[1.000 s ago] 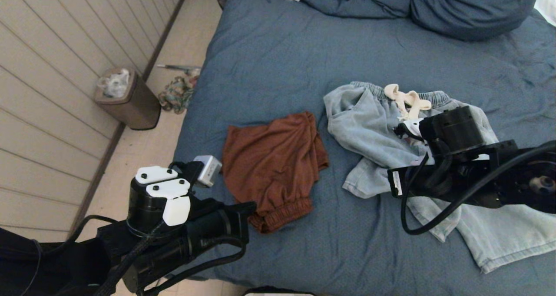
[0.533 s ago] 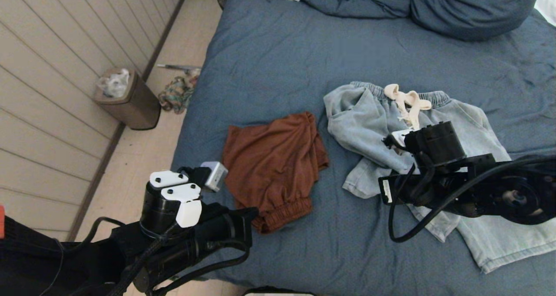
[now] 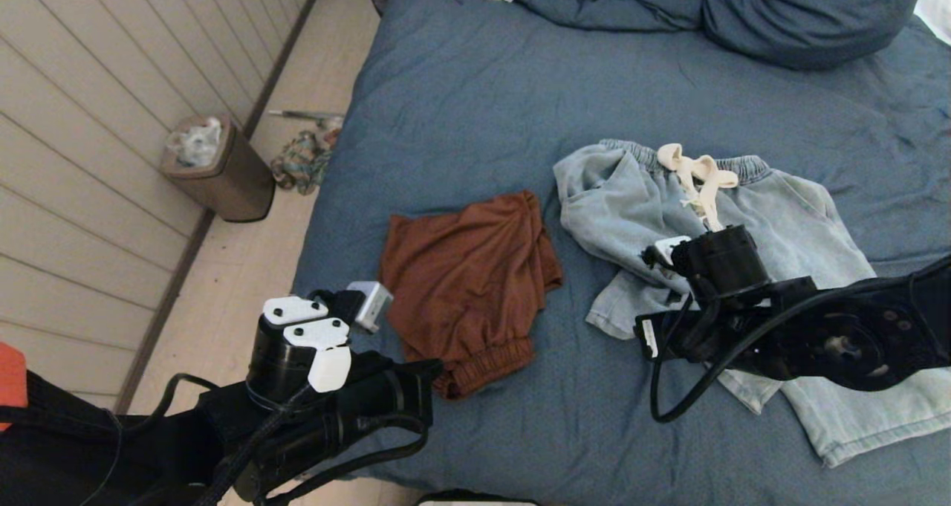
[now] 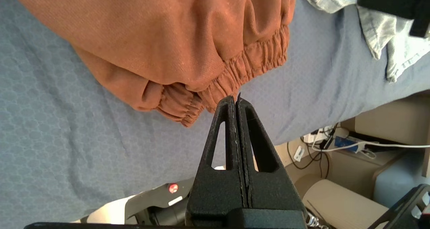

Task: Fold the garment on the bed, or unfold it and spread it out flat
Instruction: Fold the blue shorts

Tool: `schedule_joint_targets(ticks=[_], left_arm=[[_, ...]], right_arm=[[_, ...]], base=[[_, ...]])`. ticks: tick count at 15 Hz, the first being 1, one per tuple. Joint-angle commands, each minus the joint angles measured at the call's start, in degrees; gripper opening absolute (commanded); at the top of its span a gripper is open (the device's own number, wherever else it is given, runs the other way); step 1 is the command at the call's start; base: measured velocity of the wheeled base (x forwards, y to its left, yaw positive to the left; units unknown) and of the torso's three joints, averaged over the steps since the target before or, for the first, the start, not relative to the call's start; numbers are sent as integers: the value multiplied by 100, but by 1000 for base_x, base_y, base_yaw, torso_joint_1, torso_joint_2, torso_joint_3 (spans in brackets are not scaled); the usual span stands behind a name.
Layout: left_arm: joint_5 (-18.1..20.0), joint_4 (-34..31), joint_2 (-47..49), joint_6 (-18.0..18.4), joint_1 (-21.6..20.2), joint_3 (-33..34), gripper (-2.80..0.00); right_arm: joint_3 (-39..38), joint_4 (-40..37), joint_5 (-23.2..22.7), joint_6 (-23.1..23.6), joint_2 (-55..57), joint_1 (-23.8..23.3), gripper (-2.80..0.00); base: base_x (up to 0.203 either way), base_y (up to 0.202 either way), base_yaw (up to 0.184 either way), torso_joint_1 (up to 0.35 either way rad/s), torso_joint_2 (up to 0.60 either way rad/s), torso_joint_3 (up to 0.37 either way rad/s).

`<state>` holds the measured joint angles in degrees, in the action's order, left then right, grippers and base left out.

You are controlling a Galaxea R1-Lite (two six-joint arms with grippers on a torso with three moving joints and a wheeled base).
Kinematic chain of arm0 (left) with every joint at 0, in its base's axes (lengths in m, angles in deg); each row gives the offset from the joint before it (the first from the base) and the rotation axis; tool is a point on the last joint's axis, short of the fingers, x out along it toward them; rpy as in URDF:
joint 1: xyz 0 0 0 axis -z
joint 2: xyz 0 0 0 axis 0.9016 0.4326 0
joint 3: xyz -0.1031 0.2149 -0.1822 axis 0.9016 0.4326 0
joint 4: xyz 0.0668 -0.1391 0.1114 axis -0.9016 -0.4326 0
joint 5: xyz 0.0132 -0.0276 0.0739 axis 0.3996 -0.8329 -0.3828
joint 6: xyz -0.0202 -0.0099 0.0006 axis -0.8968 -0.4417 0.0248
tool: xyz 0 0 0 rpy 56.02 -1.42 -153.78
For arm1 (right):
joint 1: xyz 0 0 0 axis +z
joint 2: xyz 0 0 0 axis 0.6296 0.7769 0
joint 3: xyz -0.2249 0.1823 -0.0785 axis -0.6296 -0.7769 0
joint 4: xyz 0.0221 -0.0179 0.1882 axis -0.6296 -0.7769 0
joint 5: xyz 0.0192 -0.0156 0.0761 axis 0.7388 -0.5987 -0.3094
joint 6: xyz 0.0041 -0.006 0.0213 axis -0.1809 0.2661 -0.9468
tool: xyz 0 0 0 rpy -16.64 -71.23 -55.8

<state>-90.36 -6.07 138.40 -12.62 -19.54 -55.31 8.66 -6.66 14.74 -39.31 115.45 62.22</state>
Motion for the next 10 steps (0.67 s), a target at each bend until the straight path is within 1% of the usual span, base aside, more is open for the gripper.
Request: schedule_joint_targets(ticks=[1, 4, 5, 6, 7, 10], left_arm=[[-3, 25, 41, -17, 0, 4, -280], [-1, 34, 87, -26, 9, 4, -280], [-3, 42, 121, -26, 9, 4, -280], [6, 42, 121, -34, 9, 4, -280], [6, 51, 114, -34, 9, 4, -280], [-3, 60, 112, -43, 9, 4, -280]], right_arm=[[-18, 20, 15, -35, 288, 79, 0], [-18, 282, 19, -63, 583, 97, 0], [-33, 596, 26, -64, 706, 93, 0], [-81, 902, 53, -64, 765, 92, -6], [-94, 1097, 106, -64, 787, 89, -280], [-70, 1186, 129, -117, 853, 88, -280]], base=[[0, 0, 0, 0, 0, 0], [0, 0, 0, 0, 0, 0], [0, 0, 0, 0, 0, 0], [0, 0, 0, 0, 0, 0], [0, 0, 0, 0, 0, 0], [0, 0, 0, 0, 0, 0]])
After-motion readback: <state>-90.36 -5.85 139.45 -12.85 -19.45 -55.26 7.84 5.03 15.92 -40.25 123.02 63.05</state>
